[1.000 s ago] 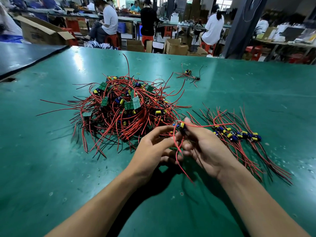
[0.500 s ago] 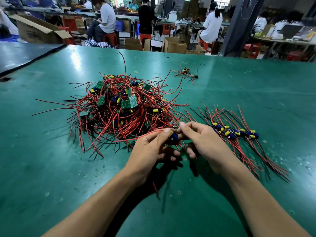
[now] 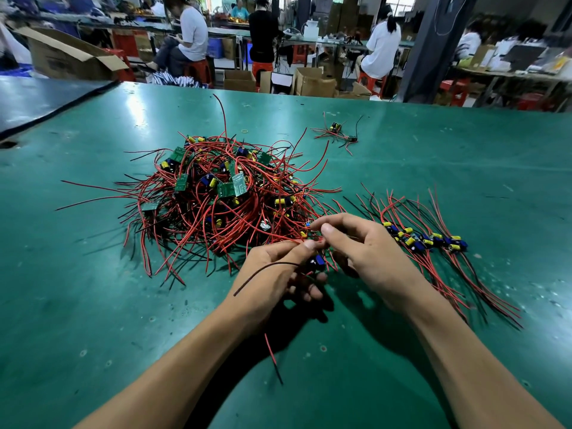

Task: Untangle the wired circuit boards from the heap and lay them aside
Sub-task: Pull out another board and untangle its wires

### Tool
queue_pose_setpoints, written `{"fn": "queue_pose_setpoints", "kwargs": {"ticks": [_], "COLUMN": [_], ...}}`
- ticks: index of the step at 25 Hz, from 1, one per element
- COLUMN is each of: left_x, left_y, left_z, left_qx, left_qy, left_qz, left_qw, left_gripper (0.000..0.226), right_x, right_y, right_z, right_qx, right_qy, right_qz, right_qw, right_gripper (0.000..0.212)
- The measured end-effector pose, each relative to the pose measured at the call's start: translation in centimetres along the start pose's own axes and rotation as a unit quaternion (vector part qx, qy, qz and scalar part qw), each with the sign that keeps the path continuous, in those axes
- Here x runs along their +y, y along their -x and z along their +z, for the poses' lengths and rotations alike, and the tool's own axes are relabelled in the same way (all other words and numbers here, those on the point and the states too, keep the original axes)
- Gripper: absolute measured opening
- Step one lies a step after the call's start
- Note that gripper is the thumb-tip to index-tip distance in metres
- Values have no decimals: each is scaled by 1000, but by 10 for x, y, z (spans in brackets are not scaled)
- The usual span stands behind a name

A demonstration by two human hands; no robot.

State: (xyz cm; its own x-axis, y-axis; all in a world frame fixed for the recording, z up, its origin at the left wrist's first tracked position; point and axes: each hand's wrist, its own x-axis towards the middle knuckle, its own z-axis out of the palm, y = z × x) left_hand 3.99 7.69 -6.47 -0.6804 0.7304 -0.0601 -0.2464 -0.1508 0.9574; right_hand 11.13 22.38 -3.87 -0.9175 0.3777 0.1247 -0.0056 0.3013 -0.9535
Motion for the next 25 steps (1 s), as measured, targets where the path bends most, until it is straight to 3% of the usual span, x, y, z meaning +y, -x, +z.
{"fn": "queue_pose_setpoints", "kwargs": {"ticks": [3, 9, 13, 15, 19, 25], "left_x": [-4, -5, -4, -1, 1, 4], "left_y": [0, 4, 4, 3, 5, 6], "left_z": [1, -2, 1, 1, 0, 0], "left_qx": [-9, -41, -51, -55, -53, -72], "left_qy": [-46, -164, -130, -99, -64, -43], "left_qz": [15, 40, 28, 25, 13, -8], "left_qw": [999, 985, 990, 993, 996, 996], "left_gripper": [28, 23, 18, 16, 20, 15], "right_x": [-3, -5, -4, -3, -2, -2], "right_y": [4, 6, 5, 3, 0, -1], "right_z": [-1, -5, -8, -5, -6, -9], "right_qx": [-107, -112, -120, -84, -24, -43], "right_qy": [-5, 45, -13, -59, -134, -206], "right_qz": [12, -26, -29, 0, 58, 94], "right_qw": [994, 992, 992, 995, 989, 973], "right_gripper": [24, 33, 11, 5, 20, 35]}}
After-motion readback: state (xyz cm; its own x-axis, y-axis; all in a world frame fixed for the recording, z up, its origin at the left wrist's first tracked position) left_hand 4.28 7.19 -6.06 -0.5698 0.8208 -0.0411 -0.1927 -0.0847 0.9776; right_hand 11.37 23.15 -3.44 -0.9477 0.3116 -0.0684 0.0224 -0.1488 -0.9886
